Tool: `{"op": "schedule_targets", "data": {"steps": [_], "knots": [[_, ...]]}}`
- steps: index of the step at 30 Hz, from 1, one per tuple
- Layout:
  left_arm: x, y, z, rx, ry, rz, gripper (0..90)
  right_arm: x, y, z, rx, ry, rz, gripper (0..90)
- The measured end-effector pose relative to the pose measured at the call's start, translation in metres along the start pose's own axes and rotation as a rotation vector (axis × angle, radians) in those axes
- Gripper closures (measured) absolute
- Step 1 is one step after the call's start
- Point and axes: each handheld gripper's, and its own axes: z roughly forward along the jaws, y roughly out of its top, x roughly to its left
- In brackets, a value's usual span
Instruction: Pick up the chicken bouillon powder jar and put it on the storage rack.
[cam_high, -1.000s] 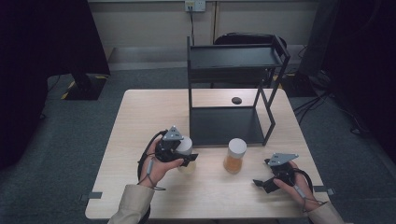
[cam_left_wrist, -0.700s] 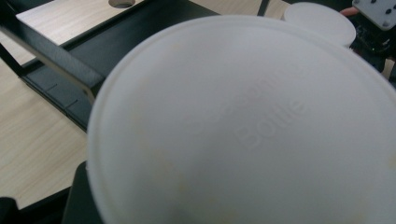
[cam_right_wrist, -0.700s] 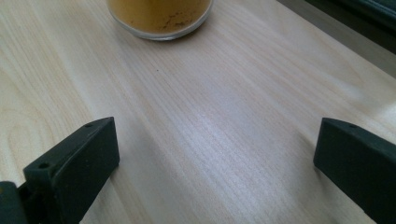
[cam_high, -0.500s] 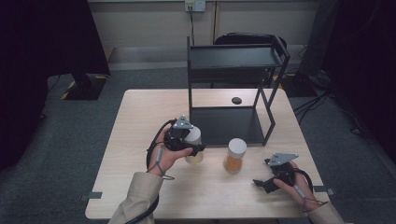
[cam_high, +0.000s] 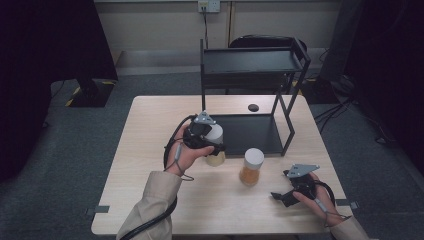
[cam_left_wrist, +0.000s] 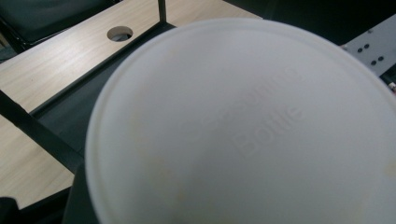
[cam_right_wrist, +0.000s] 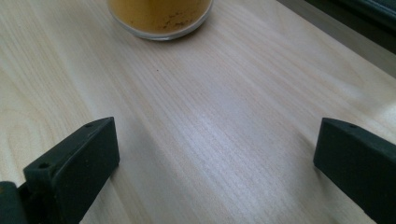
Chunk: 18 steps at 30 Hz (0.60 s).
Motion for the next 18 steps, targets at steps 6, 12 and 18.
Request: {"op": "schedule_targets", "data": {"steps": [6,12,18], "knots": [[0.002,0.017,-0.001,0.008,0.002,0.008,35.0,0.0,0.0,0.0,0.0,0.0,0.0,0.0],[0.003,0.032,-0.002,0.009,-0.003,0.016,35.1,0.0,0.0,0.0,0.0,0.0,0.0,0.0],[0.004,0.049,-0.004,0.015,-0.002,0.024,35.1,0.0,0.0,0.0,0.0,0.0,0.0,0.0]]}}
